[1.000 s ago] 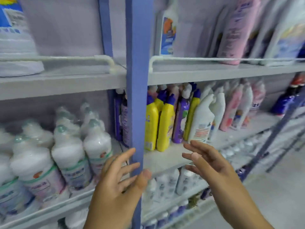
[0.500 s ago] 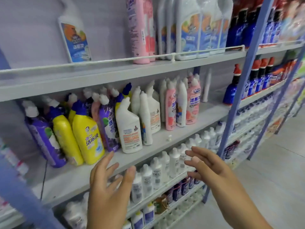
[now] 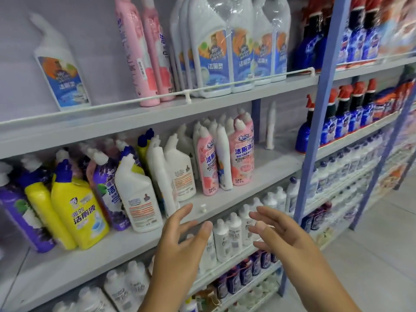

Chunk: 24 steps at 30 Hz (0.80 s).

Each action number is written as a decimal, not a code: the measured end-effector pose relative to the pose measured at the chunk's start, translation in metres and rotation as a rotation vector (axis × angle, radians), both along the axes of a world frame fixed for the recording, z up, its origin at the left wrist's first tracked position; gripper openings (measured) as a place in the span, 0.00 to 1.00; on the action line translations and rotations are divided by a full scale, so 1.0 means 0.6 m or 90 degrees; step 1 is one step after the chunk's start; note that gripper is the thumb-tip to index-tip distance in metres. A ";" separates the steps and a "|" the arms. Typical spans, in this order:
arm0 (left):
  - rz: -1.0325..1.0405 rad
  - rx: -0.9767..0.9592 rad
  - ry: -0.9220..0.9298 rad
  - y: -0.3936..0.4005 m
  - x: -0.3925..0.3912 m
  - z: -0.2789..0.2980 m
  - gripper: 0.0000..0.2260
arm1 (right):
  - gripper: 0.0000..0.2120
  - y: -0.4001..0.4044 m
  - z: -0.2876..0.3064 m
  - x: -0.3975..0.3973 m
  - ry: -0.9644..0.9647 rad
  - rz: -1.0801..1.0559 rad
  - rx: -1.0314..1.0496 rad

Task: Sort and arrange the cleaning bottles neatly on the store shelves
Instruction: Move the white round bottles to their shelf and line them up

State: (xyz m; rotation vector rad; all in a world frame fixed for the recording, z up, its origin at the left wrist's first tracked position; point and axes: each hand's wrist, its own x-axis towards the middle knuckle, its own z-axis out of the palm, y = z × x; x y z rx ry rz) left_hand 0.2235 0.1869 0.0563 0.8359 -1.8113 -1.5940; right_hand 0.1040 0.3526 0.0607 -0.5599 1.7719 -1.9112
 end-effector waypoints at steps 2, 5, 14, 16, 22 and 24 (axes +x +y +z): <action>0.002 0.003 -0.001 -0.011 -0.029 -0.002 0.19 | 0.25 -0.009 -0.003 -0.031 0.005 0.008 0.007; 0.021 -0.004 0.007 -0.040 -0.063 -0.018 0.19 | 0.27 -0.021 -0.011 -0.078 0.017 0.017 0.016; 0.095 0.016 0.050 -0.148 -0.231 -0.071 0.16 | 0.31 -0.112 -0.025 -0.280 0.043 0.014 0.071; 0.092 0.015 0.066 -0.166 -0.267 -0.069 0.18 | 0.33 -0.137 -0.025 -0.322 0.063 0.015 0.076; 0.136 0.027 0.077 -0.198 -0.329 -0.074 0.26 | 0.22 -0.196 -0.028 -0.429 0.088 0.016 0.074; 0.174 0.024 0.073 -0.202 -0.337 -0.080 0.26 | 0.19 -0.211 -0.032 -0.463 0.124 0.008 0.072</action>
